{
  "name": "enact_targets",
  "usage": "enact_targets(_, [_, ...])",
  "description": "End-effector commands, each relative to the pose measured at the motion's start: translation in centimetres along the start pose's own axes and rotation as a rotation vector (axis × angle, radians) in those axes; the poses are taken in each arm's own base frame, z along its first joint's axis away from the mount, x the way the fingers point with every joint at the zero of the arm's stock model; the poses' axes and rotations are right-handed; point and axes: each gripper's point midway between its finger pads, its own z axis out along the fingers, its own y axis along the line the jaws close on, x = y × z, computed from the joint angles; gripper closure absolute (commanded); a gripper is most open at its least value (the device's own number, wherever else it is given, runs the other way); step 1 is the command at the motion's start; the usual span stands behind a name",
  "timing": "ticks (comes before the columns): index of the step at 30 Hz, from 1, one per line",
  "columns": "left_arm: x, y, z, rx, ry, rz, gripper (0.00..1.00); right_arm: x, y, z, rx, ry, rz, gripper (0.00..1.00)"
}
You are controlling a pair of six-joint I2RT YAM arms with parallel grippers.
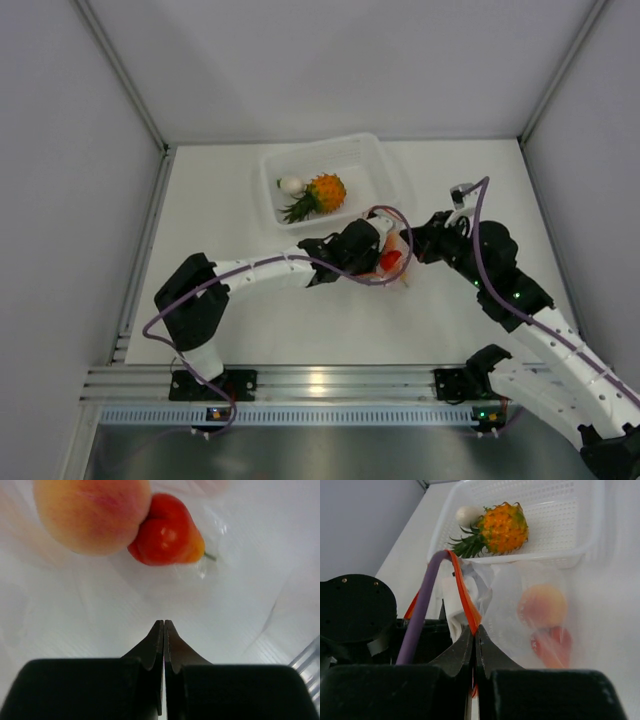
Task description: Open the zip-top bag and remove the fake food
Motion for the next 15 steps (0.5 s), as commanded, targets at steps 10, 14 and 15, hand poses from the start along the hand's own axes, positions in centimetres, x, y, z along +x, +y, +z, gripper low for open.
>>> enact_targets(10, [-4.5,4.8,-5.7,-0.135,-0.041,-0.248,1.00,1.3,2.7,0.7,-0.137,-0.002,0.378,1.00])
enact_targets(14, [-3.8,4.2,-5.0,-0.101,-0.007,-0.254,1.00,1.8,1.7,0.9,-0.092,-0.006,0.362,1.00])
enact_targets(15, [-3.6,4.2,-4.7,-0.103,0.002,-0.251,1.00,1.7,1.4,0.8,-0.082,-0.014,0.355,1.00])
